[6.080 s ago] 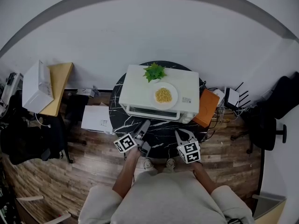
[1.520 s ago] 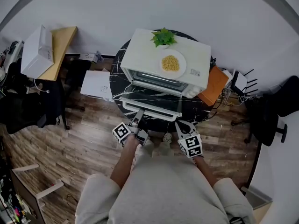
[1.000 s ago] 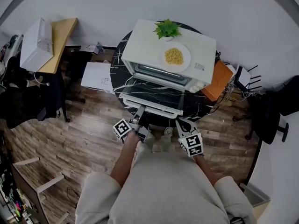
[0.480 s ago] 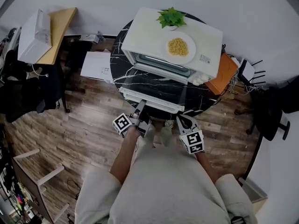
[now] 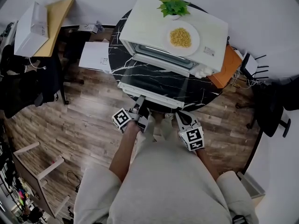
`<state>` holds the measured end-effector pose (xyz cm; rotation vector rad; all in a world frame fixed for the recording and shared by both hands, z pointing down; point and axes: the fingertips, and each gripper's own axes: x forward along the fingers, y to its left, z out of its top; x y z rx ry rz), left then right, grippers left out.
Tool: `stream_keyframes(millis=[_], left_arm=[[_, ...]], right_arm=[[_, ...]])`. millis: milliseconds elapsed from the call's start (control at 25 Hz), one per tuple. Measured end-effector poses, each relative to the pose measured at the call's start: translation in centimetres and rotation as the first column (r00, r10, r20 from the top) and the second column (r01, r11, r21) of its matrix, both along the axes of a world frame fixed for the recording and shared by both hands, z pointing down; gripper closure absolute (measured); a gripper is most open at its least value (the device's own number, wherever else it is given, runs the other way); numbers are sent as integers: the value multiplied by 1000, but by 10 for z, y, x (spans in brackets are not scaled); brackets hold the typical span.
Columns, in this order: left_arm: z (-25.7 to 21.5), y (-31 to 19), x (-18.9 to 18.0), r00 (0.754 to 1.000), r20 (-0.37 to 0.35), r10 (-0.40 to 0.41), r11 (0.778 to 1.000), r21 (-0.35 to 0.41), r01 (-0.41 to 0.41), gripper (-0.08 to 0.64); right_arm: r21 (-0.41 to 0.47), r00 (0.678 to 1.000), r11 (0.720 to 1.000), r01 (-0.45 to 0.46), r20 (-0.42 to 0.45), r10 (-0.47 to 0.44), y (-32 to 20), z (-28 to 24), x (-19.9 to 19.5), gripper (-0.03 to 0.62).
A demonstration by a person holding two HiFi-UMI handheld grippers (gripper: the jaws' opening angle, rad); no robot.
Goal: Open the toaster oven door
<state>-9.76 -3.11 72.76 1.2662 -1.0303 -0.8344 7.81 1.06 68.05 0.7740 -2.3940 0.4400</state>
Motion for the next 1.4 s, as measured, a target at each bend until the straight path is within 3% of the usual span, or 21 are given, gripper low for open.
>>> stream_keyframes(millis=[1400], left_arm=[[56, 13, -1, 999, -31, -40, 996, -85, 37, 486]], right_arm=[[-133, 999, 991, 4, -33, -8, 24, 55, 6, 578]])
